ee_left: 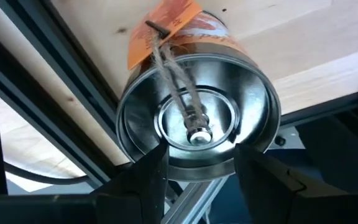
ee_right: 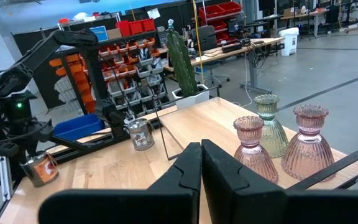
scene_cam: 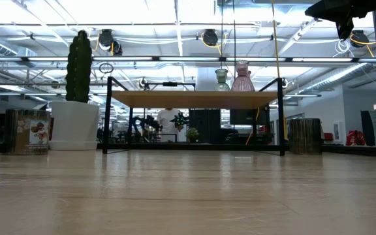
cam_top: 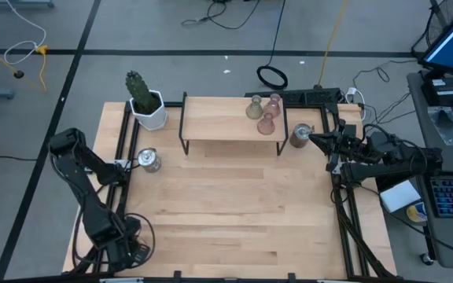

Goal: Pick & Place candle stick holders
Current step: Put the orange scented candle on the shelf

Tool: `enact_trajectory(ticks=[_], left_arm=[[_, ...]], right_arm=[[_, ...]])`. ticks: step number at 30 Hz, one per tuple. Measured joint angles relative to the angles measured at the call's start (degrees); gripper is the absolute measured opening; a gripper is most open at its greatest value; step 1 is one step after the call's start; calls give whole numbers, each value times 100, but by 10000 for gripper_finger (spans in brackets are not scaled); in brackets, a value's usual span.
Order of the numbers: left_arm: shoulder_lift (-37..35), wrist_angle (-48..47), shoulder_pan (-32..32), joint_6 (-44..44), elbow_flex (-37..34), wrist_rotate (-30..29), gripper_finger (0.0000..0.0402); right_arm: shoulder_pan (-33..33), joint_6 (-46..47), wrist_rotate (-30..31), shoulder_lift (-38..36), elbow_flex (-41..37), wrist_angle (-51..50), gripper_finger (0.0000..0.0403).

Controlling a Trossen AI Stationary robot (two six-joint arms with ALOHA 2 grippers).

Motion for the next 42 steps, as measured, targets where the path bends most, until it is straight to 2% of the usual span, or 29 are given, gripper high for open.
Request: enact_trajectory(ticks=[25, 42], left_arm=[[2, -67, 12, -561, 2, -83, 186], [-18, -233, 120, -581, 2, -214, 186]], right_arm=[[0, 20, -2, 0, 0, 0, 4], [1, 22, -2, 0, 0, 0, 4]])
